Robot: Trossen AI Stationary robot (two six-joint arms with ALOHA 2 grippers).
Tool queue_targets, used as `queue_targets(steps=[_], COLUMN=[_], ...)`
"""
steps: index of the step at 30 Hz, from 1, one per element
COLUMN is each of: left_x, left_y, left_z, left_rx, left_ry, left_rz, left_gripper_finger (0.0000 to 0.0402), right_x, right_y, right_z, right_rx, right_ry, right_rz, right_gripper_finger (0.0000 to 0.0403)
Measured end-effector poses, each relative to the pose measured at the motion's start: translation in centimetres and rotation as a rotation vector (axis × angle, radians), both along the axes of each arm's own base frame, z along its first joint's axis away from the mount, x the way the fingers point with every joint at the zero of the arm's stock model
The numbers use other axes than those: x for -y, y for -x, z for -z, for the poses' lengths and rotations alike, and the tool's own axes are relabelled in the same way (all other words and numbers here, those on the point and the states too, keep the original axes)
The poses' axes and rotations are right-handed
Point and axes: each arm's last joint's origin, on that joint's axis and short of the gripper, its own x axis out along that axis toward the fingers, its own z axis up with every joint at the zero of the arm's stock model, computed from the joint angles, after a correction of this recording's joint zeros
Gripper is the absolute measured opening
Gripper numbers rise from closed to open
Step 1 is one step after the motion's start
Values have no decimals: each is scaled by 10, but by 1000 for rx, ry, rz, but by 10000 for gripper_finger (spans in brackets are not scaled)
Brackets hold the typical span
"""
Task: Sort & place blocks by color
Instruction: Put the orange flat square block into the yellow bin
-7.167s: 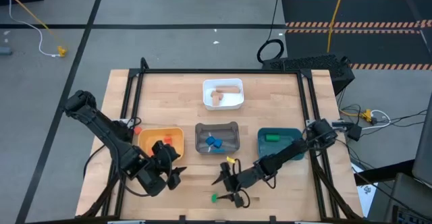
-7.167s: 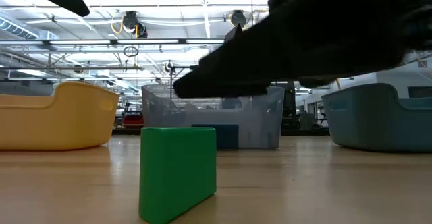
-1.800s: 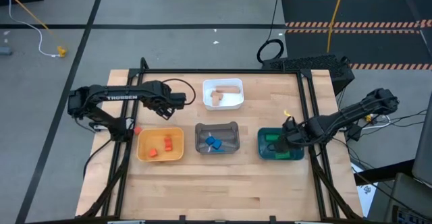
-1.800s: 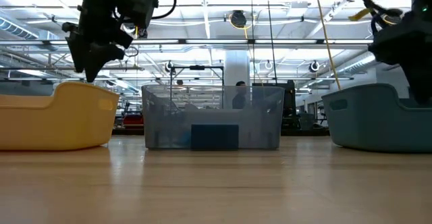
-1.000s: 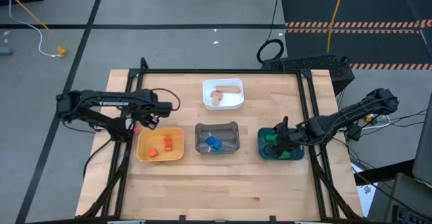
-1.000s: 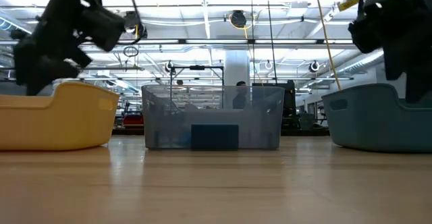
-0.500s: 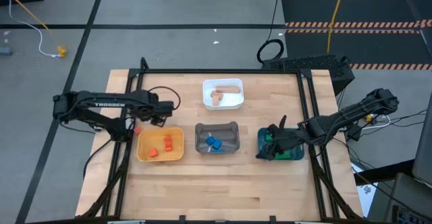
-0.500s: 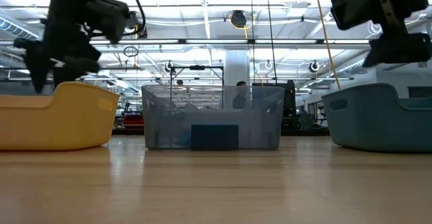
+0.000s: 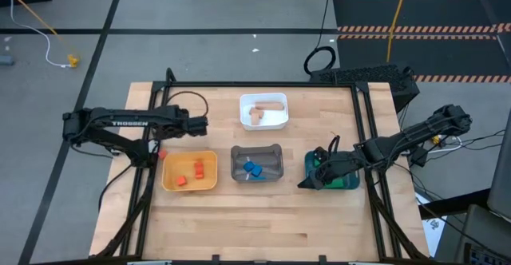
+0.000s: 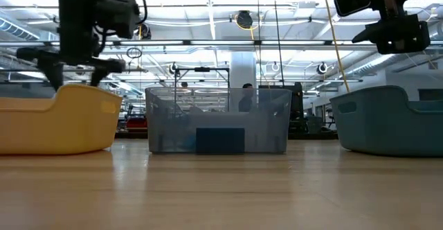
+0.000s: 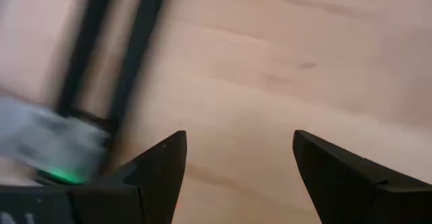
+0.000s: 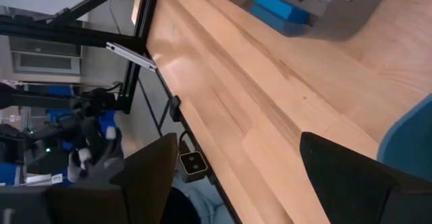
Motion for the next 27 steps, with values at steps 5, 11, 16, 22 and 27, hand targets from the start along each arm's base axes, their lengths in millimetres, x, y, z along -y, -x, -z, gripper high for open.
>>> queue_targets(steps=[5, 11, 16, 22, 27], left_x=[-3, -5, -7, -12, -12], left_y=[-5, 2, 4, 6, 5], left_z=[1, 1, 7, 14, 20], left_rx=[157, 123, 112, 38, -32], left_ry=[-70, -53, 67, 134, 199], left_rz=[-267, -360, -623, -819, -1037], left_gripper_finger=[271, 271, 271, 271, 271], right_x=[0, 0, 0, 0, 0], right_y=[0, 0, 0, 0, 0], right_z=[0, 0, 0, 0, 0], right_rx=[2, 3, 4, 5, 5], right_ry=[-1, -1, -1, -2, -2], right_rz=[0, 0, 0, 0, 0], right_gripper_finger=[302, 302, 302, 302, 302])
